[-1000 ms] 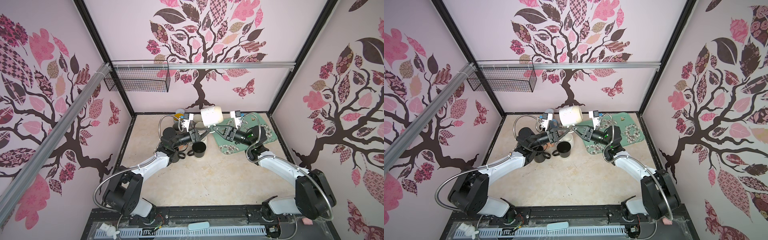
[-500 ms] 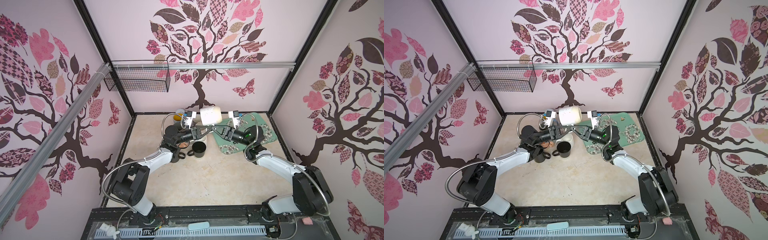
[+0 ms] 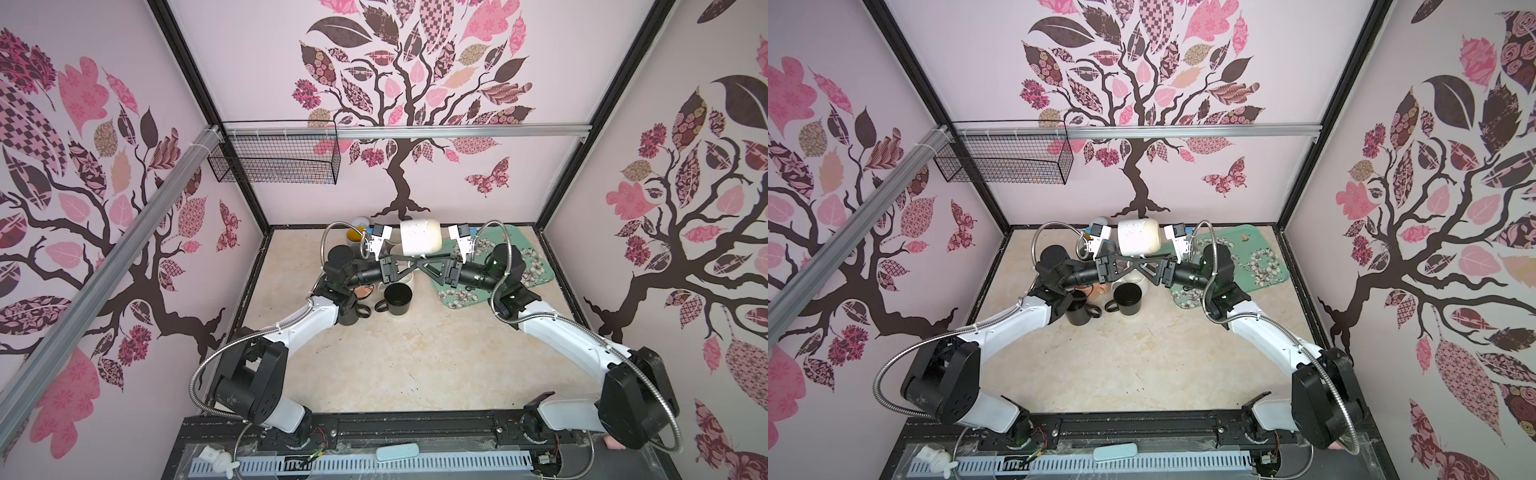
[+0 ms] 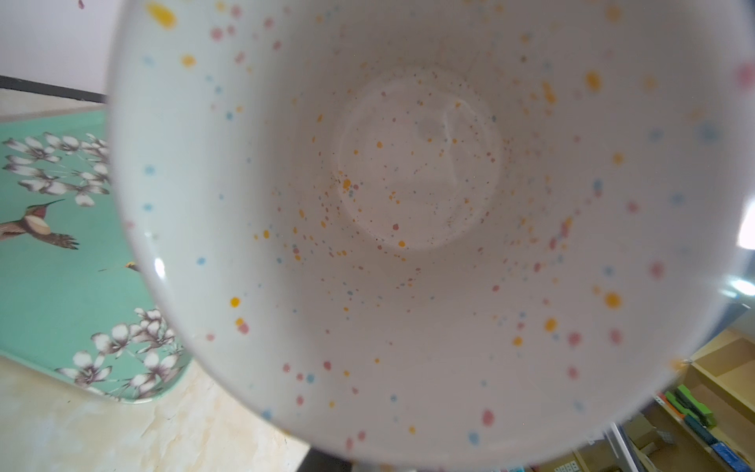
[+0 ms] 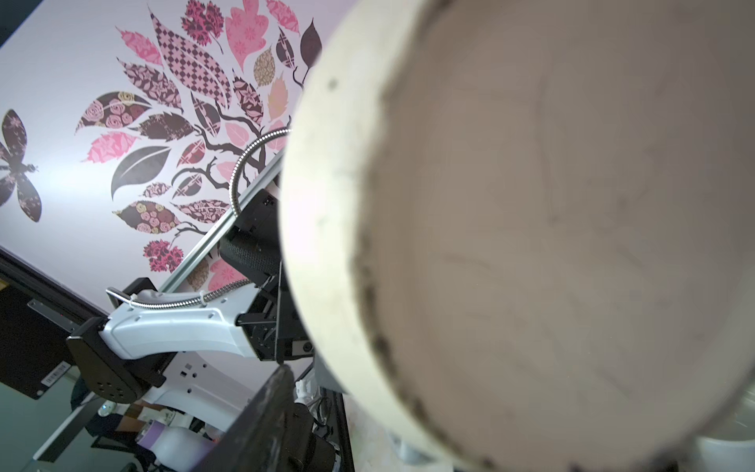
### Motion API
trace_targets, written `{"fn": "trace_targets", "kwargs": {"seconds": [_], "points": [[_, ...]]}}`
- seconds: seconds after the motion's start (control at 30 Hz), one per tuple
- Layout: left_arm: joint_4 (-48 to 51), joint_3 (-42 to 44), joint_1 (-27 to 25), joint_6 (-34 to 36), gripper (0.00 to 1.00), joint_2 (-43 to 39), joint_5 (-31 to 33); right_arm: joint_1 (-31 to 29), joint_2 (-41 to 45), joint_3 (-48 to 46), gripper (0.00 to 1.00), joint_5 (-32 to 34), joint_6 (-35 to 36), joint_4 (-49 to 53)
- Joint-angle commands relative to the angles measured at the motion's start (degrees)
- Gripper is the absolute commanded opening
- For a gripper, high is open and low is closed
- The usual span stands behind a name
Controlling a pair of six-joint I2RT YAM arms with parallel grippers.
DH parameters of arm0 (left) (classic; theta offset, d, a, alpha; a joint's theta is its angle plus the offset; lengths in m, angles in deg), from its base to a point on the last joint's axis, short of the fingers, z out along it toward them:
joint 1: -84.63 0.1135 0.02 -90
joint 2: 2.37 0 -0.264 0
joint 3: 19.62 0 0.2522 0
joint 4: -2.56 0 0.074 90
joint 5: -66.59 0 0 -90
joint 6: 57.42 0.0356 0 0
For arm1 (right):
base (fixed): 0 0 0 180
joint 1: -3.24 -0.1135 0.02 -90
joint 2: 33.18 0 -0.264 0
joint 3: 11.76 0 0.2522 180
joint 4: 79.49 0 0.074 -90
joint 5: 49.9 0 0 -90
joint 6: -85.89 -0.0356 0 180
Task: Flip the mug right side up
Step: 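Grasp the beige mug rim with the left gripper while the right gripper holds it, then carry the beige mug upright to the cluster with the left while the right withdraws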
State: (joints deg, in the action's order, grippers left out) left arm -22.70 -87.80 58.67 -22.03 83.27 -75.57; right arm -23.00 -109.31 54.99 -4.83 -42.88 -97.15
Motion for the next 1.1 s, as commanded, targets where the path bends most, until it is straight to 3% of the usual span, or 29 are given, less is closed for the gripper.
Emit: {"fn": "trace_targets", "kwargs": {"seconds": [0.0, 0.5, 0.83, 1.07], "points": [[5.58, -1.72, 0.19, 11.30, 0.00, -6.12, -1.12, 1.23, 2.88, 2.90, 0.63, 4.27, 6.36, 5.77], [41.22, -4.96, 0.21, 39.38, 0.00, -16.70, 2.74, 2.74, 8.09, 4.30, 0.71, 10.01, 14.71, 18.55], [60.79, -4.98, 0.13, 57.08, 0.00, -24.03, 7.91, 7.90, 8.47, 3.10, 0.72, 13.64, 11.87, 21.77], [76.98, -5.57, -5.48, 74.02, 0.00, -26.32, 20.39, 9.36, 7.63, 2.76, 0.73, 15.64, 13.51, 24.77]]}}
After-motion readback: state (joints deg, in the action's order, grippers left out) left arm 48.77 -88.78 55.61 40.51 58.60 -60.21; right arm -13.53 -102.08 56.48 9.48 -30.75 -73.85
